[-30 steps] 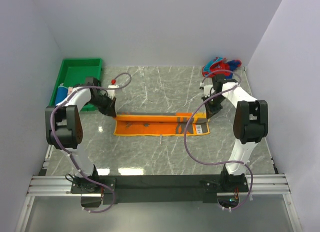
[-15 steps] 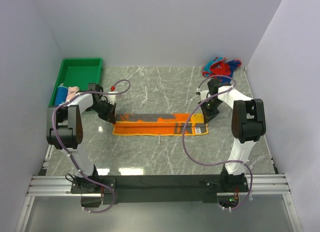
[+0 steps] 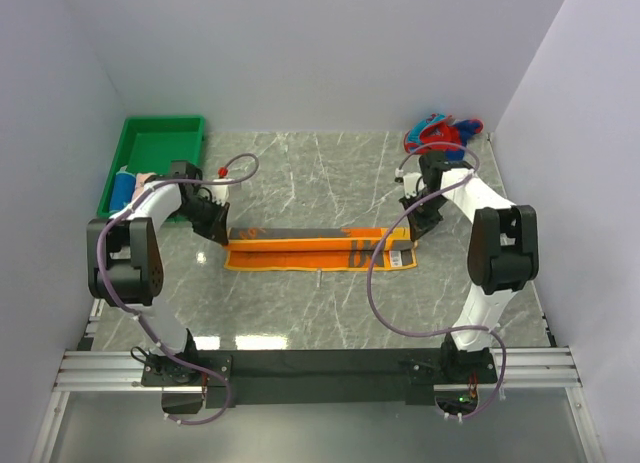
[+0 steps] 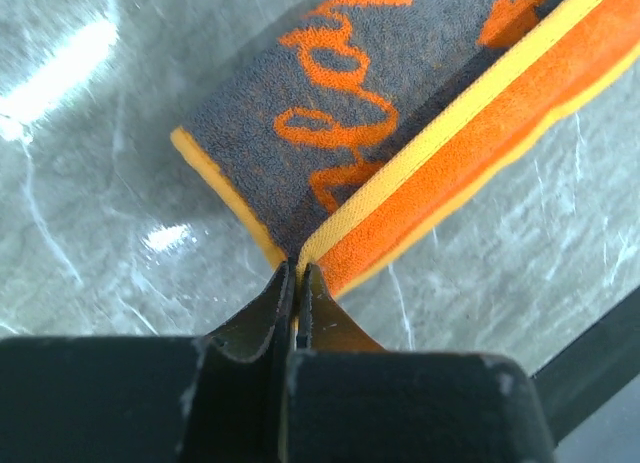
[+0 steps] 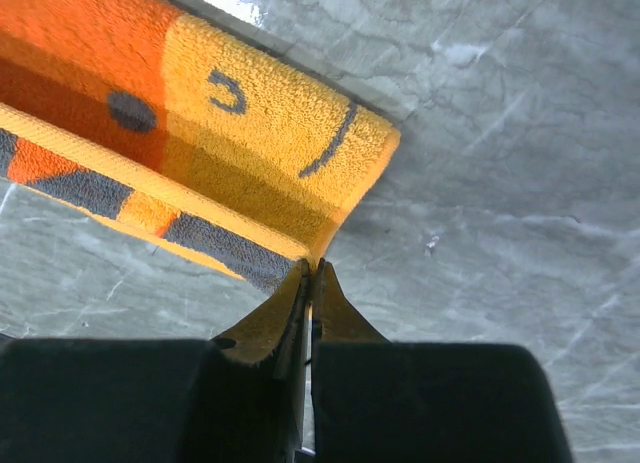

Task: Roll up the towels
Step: Fold the towel

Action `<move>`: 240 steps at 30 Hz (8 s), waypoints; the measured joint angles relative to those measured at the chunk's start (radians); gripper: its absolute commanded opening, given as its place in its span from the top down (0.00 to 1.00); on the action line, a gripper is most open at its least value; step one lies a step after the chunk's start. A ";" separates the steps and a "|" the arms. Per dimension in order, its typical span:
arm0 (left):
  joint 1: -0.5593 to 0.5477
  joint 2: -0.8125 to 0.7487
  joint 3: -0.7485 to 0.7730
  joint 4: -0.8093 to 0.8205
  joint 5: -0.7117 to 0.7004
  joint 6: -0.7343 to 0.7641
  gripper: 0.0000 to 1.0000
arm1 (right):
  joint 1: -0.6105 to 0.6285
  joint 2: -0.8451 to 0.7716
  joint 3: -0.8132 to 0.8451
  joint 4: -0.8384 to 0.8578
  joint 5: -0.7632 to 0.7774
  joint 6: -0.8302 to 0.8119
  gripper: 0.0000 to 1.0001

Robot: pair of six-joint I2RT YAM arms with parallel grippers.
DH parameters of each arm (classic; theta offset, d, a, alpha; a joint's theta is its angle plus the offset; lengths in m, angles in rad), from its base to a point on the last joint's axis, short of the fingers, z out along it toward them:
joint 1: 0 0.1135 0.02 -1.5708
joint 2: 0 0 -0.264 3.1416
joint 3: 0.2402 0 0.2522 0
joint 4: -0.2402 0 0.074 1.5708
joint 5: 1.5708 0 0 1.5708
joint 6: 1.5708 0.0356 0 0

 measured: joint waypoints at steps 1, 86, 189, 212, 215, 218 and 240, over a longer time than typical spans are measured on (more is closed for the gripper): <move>0.000 -0.004 0.000 -0.010 0.000 0.006 0.99 | 0.000 -0.008 -0.001 -0.001 0.000 -0.002 1.00; -0.113 -0.184 -0.187 -0.062 0.014 0.036 0.64 | 0.281 -0.116 -0.198 -0.082 -0.064 -0.049 0.64; -0.119 -0.031 -0.079 -0.137 -0.163 0.166 0.99 | 0.096 -0.011 -0.047 -0.166 0.000 -0.239 1.00; -0.044 0.031 0.304 -0.140 -0.062 0.053 0.99 | 0.040 0.039 0.374 -0.243 0.004 -0.228 1.00; -0.044 0.026 0.291 -0.126 -0.056 0.053 0.99 | 0.040 0.039 0.344 -0.238 0.003 -0.229 1.00; -0.044 0.003 0.225 -0.114 -0.057 0.061 0.99 | 0.040 0.037 0.284 -0.234 0.003 -0.230 1.00; -0.044 -0.060 -0.141 -0.082 -0.104 0.124 0.99 | 0.068 -0.029 -0.112 -0.113 -0.006 -0.247 1.00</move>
